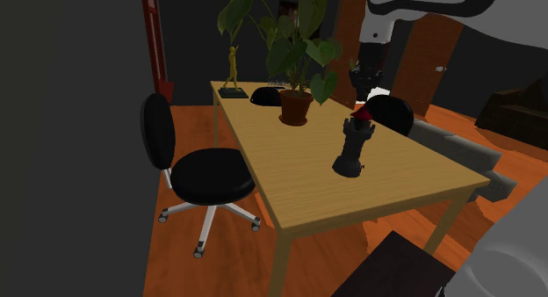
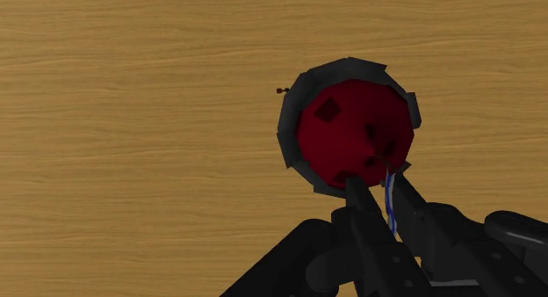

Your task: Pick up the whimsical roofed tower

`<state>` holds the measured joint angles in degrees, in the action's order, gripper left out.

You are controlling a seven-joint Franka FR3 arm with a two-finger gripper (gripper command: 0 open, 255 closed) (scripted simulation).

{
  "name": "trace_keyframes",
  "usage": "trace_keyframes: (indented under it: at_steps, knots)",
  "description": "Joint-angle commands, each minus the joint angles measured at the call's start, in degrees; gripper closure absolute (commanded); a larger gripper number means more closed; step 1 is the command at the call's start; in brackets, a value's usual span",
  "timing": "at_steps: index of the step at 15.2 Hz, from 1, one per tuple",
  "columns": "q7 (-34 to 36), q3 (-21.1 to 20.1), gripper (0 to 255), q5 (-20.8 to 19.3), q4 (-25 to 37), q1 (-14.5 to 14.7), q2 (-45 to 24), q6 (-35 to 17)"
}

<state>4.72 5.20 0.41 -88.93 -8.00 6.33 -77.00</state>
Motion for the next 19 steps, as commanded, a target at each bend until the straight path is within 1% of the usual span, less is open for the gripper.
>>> trace_keyframes:
  at_steps: [1,2,8,17,19]
  knots:
    - [0.0,0.0,255,0.0,0.0,0.0,0.0,0.0]
    - [0.0,0.0,255,0.0,0.1,0.0,-0.1,0.0]
    - [-0.1,0.1,255,0.2,7.9,-0.1,-2.6,5.4]
    - [-0.4,0.4,255,0.8,22.8,-0.3,-8.3,14.6]
    - [-0.4,0.4,255,0.8,23.1,-0.3,-8.4,14.8]
